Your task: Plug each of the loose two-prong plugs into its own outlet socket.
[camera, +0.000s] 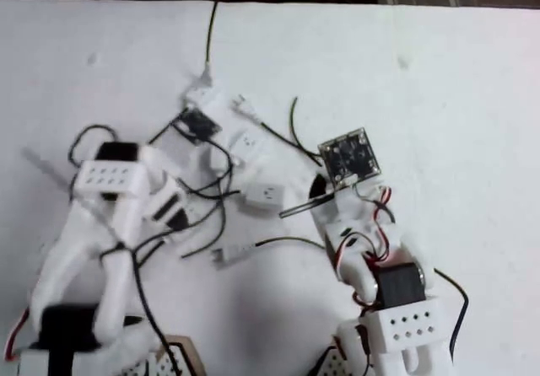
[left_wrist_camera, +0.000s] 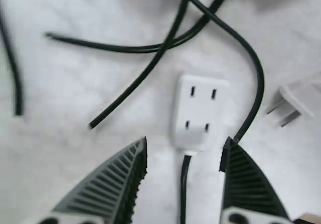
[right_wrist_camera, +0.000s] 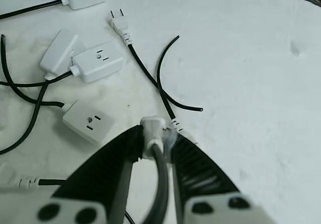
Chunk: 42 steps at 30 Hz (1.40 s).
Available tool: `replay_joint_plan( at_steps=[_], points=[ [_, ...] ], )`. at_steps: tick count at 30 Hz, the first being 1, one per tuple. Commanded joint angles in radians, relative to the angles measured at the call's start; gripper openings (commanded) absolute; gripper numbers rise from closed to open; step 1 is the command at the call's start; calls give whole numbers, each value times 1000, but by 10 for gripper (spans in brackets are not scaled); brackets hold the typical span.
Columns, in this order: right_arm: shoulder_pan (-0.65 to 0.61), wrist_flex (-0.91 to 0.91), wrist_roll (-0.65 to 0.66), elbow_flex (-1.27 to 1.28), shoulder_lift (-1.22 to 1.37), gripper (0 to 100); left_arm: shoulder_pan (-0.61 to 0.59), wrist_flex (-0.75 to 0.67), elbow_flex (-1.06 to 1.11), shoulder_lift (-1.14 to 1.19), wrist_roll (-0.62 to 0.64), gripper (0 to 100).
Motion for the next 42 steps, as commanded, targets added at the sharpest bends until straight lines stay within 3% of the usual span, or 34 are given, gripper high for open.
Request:
replay_joint_plan(
  at_steps=[1,5,10,13,16,21,25,34,42],
  points=[
    [-39,16,8,-2,4,18,-88,8,-8,-159,17,241],
    [-124,67,3,-2,4,18,-203,9,-5,-280,17,225],
    [-239,67,0,-3,5,18,-262,-34,103,-395,18,15],
    [-309,65,-3,-23,7,18,-294,-78,198,-456,23,30],
    [-351,65,-92,-92,44,18,-338,-160,296,-513,107,24],
    [-444,64,-135,-242,269,18,-372,-339,496,-615,222,23],
    [-519,-76,-135,-270,461,18,-372,-414,626,-688,229,23],
    [-544,-447,-135,-270,769,18,-444,-436,690,-773,229,23],
    [-593,-536,-127,-331,949,18,-504,-437,689,-773,229,23]
  ],
)
